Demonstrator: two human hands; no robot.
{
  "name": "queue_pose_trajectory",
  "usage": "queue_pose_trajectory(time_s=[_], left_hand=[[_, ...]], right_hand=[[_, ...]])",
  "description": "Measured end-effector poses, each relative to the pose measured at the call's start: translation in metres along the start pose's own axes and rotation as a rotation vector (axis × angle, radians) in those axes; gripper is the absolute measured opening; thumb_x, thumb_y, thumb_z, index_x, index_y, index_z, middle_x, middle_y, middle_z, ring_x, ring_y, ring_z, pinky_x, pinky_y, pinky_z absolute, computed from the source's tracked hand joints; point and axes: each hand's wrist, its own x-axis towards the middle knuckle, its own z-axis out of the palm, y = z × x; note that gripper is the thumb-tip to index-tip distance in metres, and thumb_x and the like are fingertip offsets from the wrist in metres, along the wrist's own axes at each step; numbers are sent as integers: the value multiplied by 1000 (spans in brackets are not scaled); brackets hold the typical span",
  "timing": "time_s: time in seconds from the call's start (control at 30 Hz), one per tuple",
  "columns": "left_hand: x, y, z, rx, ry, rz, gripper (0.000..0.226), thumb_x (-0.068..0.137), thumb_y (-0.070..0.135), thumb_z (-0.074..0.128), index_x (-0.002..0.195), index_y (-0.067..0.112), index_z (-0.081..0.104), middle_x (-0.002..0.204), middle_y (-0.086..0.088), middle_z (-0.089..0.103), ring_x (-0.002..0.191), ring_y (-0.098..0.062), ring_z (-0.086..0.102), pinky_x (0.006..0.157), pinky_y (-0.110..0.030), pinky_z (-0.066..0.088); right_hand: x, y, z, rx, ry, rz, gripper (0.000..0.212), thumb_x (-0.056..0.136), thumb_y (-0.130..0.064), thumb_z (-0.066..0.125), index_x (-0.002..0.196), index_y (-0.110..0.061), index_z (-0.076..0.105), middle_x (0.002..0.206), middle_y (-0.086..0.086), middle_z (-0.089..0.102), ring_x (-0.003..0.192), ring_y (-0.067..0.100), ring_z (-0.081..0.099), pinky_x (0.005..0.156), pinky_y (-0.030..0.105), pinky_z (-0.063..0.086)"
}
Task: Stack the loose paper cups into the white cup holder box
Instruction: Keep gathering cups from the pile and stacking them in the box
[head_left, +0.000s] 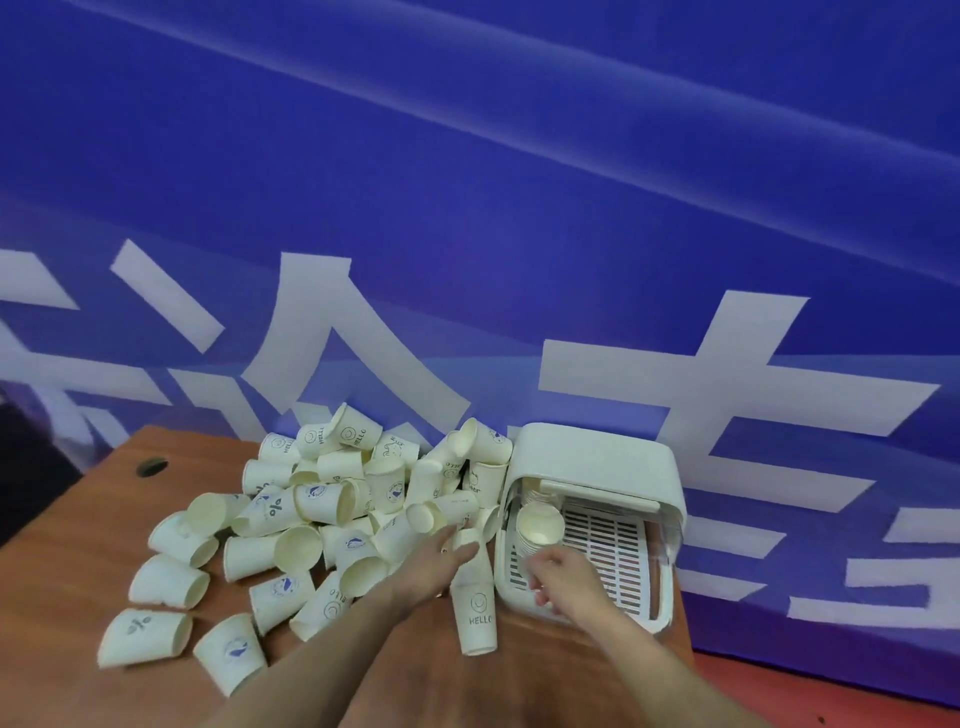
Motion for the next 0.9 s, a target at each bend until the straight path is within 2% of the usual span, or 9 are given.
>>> queue_pose_trajectory(time_s=[0.07,0.13,0.17,0.23,0.4,0.5,0.6,0.7,0.9], left_hand=[[-12,-4,-11,214,89,27,65,95,39,57,151,20,30,151,0,37,129,-15,42,93,-20,38],[-23,-13,-23,434,161,46,67,93,41,56,150,20,30,152,3,35,138,-17,36,107,-28,32],[-29,-17,-29,509,191,52,66,92,43,57,149,21,32,151,2,37,138,-17,37,109,-31,33],[-40,-24,-41,620,244,53,63,88,43,57,145,24,37,145,1,44,131,-17,44,104,-36,40],[-68,-38,-73,848,390,55,54,86,41,54,137,25,47,126,3,54,118,-18,52,89,-34,48],[-79,-46,-94,880,449,26,52,87,43,55,135,25,49,119,4,57,112,-18,56,81,-34,50],[-84,-52,-114,890,501,-3,47,88,42,55,131,24,52,121,4,59,112,-18,56,82,-33,49],[-85,-63,-132,883,532,-27,43,88,41,53,127,23,54,118,4,61,110,-18,57,82,-33,49],[-73,-84,-165,825,570,-69,36,88,39,54,119,22,60,114,5,64,105,-17,59,78,-30,48]], right_hand=[[-8,-11,13,-110,-2,-109,10,86,-26,64,88,-18,67,79,1,67,61,13,59,48,19,42],[-16,-18,25,-258,-7,-227,12,82,-34,66,89,-24,65,79,-4,66,68,10,59,63,24,48],[-19,-20,30,-328,-23,-276,14,80,-36,65,90,-27,64,76,-7,64,68,8,58,69,27,50],[-24,-25,39,-467,-63,-353,19,81,-40,62,97,-29,62,73,-6,64,72,8,60,71,29,49],[-30,-48,65,-802,-23,-587,28,84,-43,54,108,-28,60,99,-5,67,97,19,63,74,31,48],[-32,-63,84,-862,-7,-691,31,88,-38,54,114,-23,59,103,-1,66,97,22,62,69,31,42],[-32,-76,101,-892,25,-754,31,88,-36,53,115,-22,59,102,0,65,96,23,62,69,32,42],[-27,-87,118,-926,19,-778,30,89,-36,54,115,-22,59,105,1,64,97,24,62,73,33,44],[-11,-98,148,-1035,18,-806,23,89,-30,53,109,-20,59,102,-1,65,97,23,60,68,32,40]])
